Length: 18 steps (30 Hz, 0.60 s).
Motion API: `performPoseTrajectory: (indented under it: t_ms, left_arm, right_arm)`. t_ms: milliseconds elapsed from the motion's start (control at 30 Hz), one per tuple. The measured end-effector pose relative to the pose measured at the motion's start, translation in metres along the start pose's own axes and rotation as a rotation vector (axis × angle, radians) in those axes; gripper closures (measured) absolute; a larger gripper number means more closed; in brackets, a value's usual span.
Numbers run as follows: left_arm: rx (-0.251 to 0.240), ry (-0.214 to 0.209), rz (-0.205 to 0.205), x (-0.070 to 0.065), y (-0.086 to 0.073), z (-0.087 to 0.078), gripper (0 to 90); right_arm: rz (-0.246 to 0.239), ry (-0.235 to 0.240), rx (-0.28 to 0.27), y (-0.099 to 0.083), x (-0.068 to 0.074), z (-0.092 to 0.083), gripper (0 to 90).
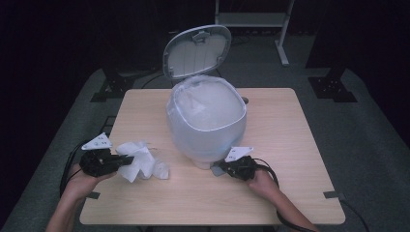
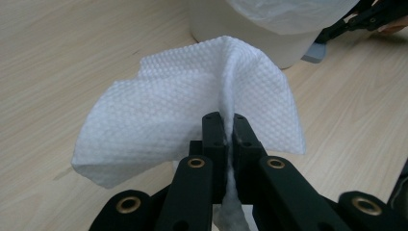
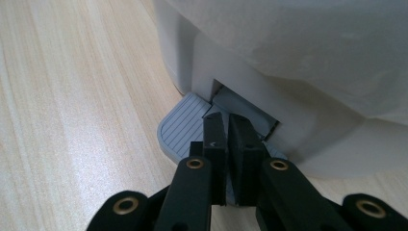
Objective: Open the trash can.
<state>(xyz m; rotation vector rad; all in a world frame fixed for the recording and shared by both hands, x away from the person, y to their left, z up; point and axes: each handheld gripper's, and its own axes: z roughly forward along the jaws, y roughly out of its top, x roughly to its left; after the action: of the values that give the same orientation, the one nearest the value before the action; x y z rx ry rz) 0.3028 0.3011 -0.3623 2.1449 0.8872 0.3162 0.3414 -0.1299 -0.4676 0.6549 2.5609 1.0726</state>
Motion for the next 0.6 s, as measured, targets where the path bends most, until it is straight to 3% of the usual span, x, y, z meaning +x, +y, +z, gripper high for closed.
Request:
performPoseTrajectory:
  t_ms: [267,600]
  left_arm:
    - [-0.023,-0.036,-0.003,-0.001,0.008,-0.005,87.4]
    - [-0.022,-0.046,0.022,-0.004,0.023,-0.014,87.3]
  right_arm:
    - [-0.003,-0.002,0.0,0.0,0.0,0.0,85.8]
    - [-0.009,-0.004,0.004,0.001,0.0,0.0,85.8]
